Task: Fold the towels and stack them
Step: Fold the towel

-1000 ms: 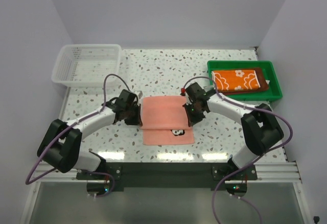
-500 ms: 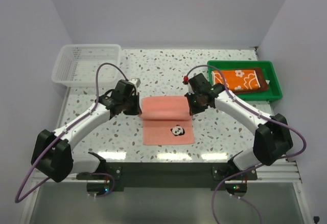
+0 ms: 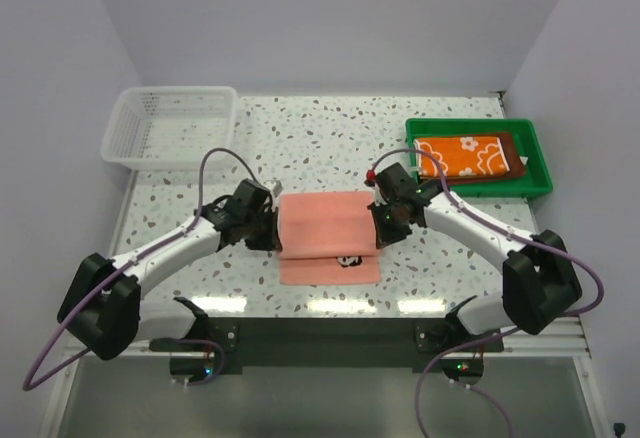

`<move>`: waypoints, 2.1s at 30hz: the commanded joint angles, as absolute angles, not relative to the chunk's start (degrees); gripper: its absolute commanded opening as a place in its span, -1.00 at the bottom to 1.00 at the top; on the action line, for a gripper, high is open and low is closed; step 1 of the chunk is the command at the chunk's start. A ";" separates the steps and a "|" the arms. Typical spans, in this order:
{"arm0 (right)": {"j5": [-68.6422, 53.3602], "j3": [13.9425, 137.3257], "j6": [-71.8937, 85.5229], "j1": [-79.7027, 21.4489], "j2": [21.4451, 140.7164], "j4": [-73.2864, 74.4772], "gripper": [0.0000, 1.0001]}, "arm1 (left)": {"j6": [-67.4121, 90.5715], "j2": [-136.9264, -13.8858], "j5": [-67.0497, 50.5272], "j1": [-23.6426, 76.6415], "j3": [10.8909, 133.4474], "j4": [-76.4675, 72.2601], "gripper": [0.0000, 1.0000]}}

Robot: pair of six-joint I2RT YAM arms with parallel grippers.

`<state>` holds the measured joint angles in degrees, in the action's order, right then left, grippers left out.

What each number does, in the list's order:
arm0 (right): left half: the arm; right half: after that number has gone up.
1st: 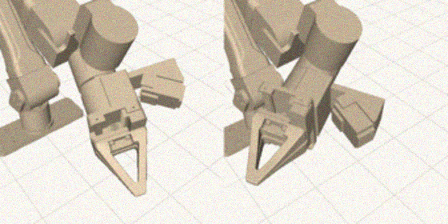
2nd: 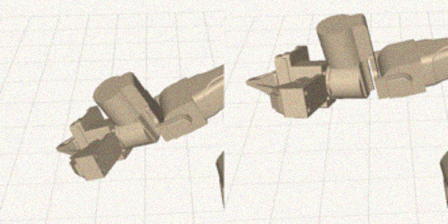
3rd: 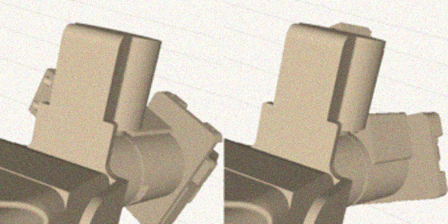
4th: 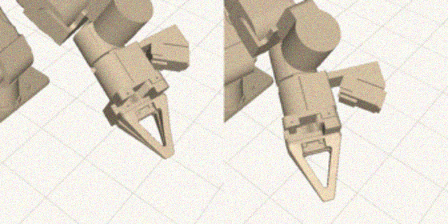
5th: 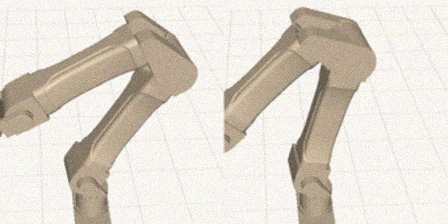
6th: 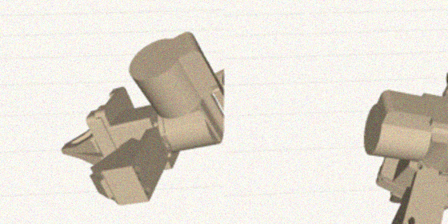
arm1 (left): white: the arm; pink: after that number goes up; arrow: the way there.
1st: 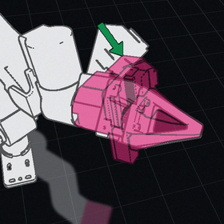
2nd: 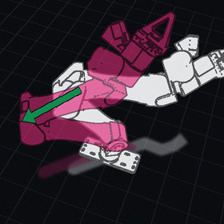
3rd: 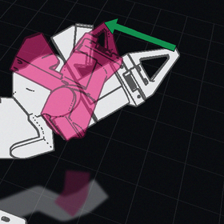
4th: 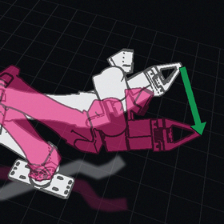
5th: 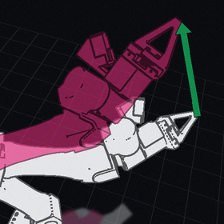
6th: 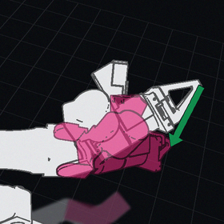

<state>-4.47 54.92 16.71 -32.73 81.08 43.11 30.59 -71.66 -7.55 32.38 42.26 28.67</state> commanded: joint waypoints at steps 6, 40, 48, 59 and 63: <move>-1.85 50.72 18.46 -32.08 87.01 41.75 -1.00 | 31.64 -77.25 -3.60 32.96 36.48 26.37 -1.00; -1.76 50.99 21.88 -32.26 76.73 46.32 -1.00 | 32.70 -67.76 0.26 35.07 39.82 32.35 -1.00; -2.46 47.29 22.76 -32.34 81.81 41.49 -1.00 | 32.87 -72.51 -1.93 35.60 35.42 27.16 -1.00; -4.74 45.36 23.29 -33.75 81.04 40.69 -0.55 | 34.36 -70.14 -3.25 37.26 33.66 27.33 -0.66; -5.53 43.34 25.75 -37.69 75.86 41.57 -0.47 | 37.61 -64.53 -5.09 39.37 31.73 28.39 -0.26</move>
<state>-6.07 44.42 23.73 -34.92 80.79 39.20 34.68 -68.95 -4.93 37.74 33.10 26.00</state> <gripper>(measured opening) 0.259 0.323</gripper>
